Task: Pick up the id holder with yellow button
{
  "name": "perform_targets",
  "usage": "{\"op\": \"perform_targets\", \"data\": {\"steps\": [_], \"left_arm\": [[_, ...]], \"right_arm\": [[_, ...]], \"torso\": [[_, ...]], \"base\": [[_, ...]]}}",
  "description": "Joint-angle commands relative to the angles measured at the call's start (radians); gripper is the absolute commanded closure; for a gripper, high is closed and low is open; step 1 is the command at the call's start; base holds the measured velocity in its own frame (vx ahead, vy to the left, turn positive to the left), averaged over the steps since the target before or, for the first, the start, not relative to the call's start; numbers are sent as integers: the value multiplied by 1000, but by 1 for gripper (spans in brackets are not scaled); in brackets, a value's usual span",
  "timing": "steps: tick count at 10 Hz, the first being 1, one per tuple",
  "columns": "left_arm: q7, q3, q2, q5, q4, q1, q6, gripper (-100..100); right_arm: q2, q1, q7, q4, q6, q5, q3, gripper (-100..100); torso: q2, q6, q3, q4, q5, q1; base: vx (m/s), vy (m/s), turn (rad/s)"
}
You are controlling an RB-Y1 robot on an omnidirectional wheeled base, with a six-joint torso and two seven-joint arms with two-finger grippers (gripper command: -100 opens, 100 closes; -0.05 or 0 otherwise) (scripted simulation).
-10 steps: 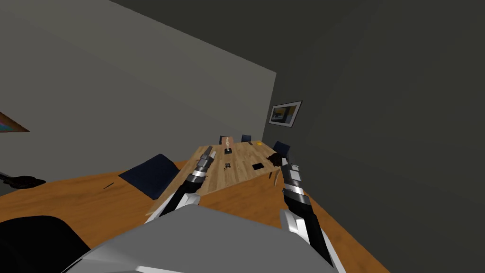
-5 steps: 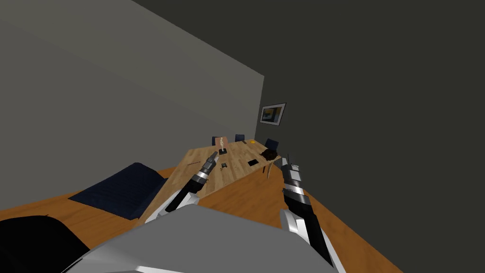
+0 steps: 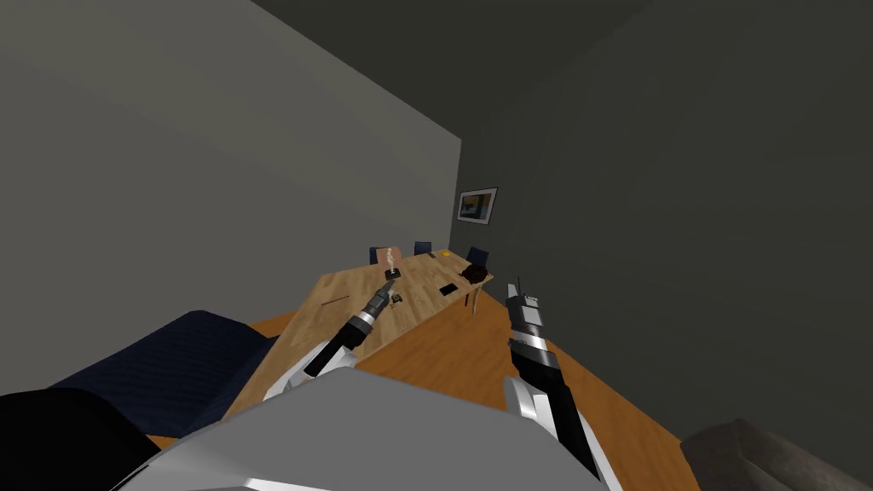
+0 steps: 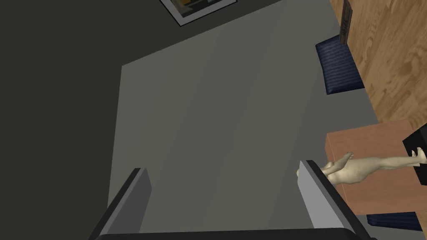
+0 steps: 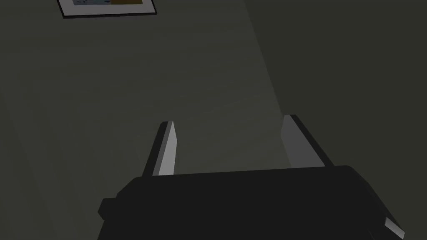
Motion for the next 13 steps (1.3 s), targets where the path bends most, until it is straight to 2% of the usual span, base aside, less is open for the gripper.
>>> {"op": "perform_targets", "data": {"steps": [1, 5, 7, 10, 11, 13], "left_arm": [[11, -2, 17, 3, 33, -15, 17, -100], [47, -40, 95, 0, 163, -60, 112, -100], [47, -40, 95, 0, 173, -60, 112, -100], [74, -69, 153, -4, 274, -91, 184, -100], [74, -69, 153, -4, 281, -91, 184, -100], [93, -88, 193, -7, 353, -111, 232, -100]], "right_arm": [[0, 0, 0, 0, 0, 0, 0, 0], [0, 0, 0, 0, 0, 0, 0, 0], [0, 0, 0, 0, 0, 0, 0, 0], [0, 0, 0, 0, 0, 0, 0, 0], [0, 0, 0, 0, 0, 0, 0, 0], [0, 0, 0, 0, 0, 0, 0, 0]], "torso": [[0, 0, 0, 0, 0, 0], [0, 0, 0, 0, 0, 0], [-1, -1, 0, 0, 0, 0], [-1, 0, -1, 0, 0, -1], [0, -1, 0, 0, 0, 1], [-1, -1, -1, 0, 0, 0]], "base": [[-31, 37, -105], [-33, 38, -311], [-19, 27, -52], [-27, 26, -328], [-34, 39, -56], [-30, 31, -252]]}}
